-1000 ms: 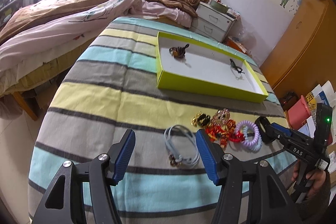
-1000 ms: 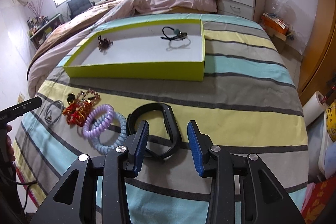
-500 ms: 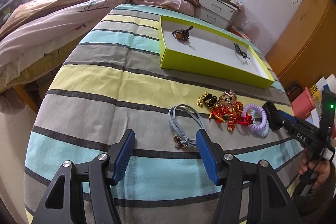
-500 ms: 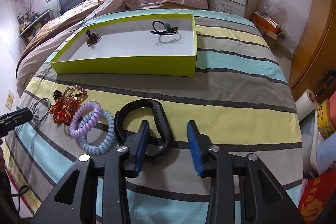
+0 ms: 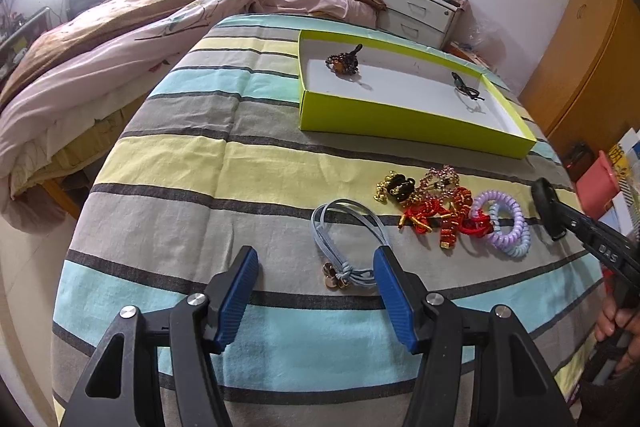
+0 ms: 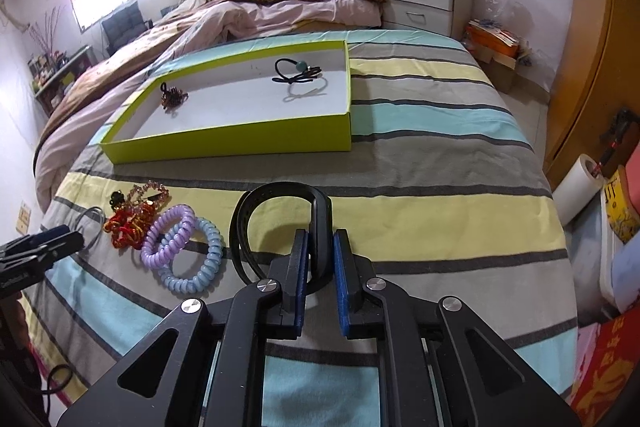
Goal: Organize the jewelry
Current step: 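Close the right tool on the black band while the left tool grasps the grey cable, then carry the black band with the right tool and grey cable with the left tool into the tray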
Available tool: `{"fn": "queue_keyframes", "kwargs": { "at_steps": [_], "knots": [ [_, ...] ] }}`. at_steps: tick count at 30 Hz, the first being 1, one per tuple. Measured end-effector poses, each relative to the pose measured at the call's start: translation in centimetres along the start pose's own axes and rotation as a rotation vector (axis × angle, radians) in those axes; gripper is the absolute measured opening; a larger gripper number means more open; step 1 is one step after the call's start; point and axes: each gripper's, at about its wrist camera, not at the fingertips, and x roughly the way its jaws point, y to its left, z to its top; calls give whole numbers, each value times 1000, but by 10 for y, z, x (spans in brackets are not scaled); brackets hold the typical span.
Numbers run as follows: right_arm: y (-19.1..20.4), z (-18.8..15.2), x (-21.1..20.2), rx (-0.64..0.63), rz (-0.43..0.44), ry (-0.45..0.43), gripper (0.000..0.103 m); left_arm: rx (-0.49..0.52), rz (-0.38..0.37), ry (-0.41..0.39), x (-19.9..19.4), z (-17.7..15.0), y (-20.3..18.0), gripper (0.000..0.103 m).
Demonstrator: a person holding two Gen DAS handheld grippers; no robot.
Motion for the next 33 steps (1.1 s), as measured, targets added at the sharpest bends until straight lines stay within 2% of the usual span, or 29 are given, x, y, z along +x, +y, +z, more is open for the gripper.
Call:
{"fn": "queue_keyframes", "kwargs": {
  "at_steps": [3, 6, 9, 17, 22, 33],
  "knots": [
    [0, -2, -3, 13, 13, -7, 13, 54, 48, -7, 2, -3, -11, 56],
    [0, -2, -4, 17, 20, -13, 13, 93, 70, -11, 2, -6, -21, 54],
    [1, -3, -7, 20, 29, -18, 13, 109, 70, -19, 1, -7, -25, 48],
    [2, -5, -10, 26, 41, -26, 13, 107, 24, -25, -2, -10, -28, 19],
    [3, -6, -13, 28, 41, -33, 13, 69, -15, -32, -4, -10, -20, 18],
    [8, -3, -20, 24, 50, -53, 13, 67, -53, -53, -12, -6, -19, 18]
  ]
}}
